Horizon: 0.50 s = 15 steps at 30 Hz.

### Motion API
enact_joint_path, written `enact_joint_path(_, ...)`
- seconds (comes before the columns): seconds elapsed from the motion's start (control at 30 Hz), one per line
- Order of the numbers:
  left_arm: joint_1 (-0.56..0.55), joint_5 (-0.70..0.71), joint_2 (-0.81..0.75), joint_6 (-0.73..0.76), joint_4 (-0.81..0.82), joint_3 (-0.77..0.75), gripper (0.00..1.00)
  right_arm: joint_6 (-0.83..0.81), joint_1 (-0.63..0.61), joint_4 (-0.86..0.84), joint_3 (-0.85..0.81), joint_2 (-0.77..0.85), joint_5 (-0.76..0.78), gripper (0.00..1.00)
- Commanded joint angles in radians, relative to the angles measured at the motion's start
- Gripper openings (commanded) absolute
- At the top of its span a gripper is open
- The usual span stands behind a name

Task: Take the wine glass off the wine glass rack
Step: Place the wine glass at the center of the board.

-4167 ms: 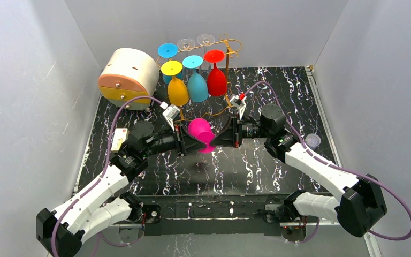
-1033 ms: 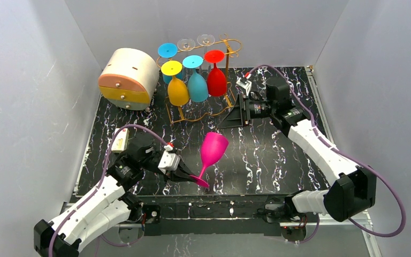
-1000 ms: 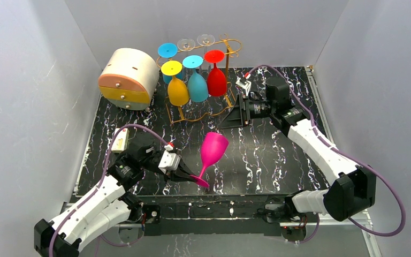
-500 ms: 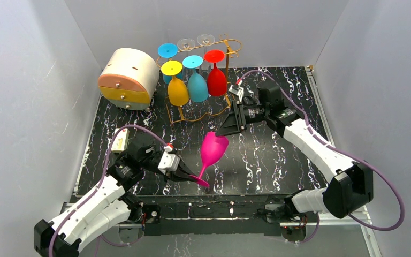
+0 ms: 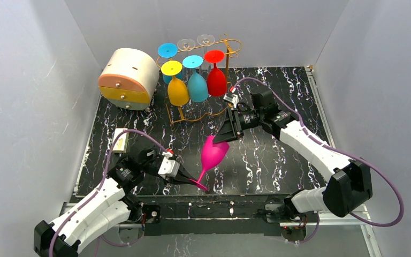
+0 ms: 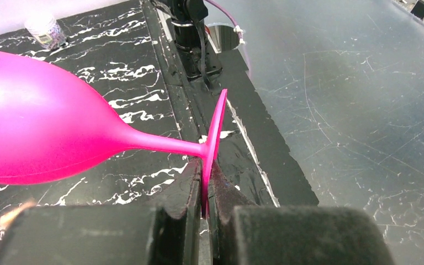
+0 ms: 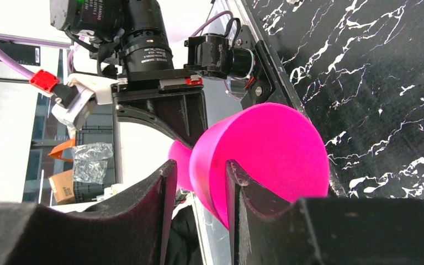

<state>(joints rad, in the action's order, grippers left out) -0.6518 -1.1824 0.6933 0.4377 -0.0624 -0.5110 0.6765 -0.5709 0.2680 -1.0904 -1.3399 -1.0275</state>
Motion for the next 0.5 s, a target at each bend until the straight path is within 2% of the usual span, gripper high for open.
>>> enact_joint_path(0.0,0.001,0.013,0.016,0.063,-0.061,0.03,0.0,-0.028,-0.003,0.079,-0.066,-0.002,-0.034,0.44)
enact_joint_path(0.23,0.002,0.033,0.01,0.087,-0.093,0.034,0.0,-0.055,-0.004,0.135,-0.103,0.005,-0.068,0.22)
enact_joint_path(0.33,0.001,0.047,0.01,0.093,-0.103,0.034,0.0,-0.051,-0.004,0.129,-0.106,0.005,-0.098,0.2)
enact_joint_path(0.47,0.002,0.053,0.021,0.119,-0.122,0.033,0.0,-0.059,-0.016,0.132,-0.1,0.007,-0.127,0.28)
